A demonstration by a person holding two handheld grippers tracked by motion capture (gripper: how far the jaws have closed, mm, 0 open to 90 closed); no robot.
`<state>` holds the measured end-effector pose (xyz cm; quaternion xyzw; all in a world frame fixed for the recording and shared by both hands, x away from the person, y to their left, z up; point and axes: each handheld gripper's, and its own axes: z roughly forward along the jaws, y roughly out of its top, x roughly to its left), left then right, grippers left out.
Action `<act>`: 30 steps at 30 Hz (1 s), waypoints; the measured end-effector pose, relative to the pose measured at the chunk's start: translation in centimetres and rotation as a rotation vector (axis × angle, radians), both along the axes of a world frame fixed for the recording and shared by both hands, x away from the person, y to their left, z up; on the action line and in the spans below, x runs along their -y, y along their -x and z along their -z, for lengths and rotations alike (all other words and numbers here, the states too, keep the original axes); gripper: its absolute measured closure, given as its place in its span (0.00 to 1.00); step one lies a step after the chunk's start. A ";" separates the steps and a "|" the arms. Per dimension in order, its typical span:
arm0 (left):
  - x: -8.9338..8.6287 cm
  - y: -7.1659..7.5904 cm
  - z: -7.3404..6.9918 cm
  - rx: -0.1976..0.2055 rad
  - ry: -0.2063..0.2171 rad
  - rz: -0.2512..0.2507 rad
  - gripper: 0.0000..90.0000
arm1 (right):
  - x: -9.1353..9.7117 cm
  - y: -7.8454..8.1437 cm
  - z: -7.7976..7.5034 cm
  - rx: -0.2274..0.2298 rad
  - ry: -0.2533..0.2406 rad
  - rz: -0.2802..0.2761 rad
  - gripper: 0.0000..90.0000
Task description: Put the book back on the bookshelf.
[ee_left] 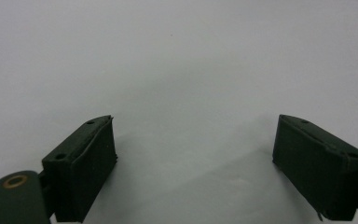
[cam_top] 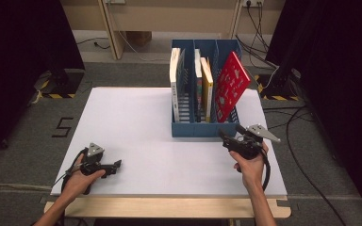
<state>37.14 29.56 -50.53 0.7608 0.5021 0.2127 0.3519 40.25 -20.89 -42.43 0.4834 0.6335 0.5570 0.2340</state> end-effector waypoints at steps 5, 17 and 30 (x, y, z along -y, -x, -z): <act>0.0 0.0 0.0 0.000 0.000 0.000 0.14 | -0.6 0.6 0.3 0.012 0.032 -0.008 0.17; 0.0 0.0 0.0 0.001 0.000 0.000 0.14 | -2.1 1.4 1.8 -0.043 0.071 -0.075 0.17; 0.0 0.0 0.0 0.000 0.000 0.001 0.13 | -3.4 3.0 3.2 -0.086 0.107 -0.133 0.17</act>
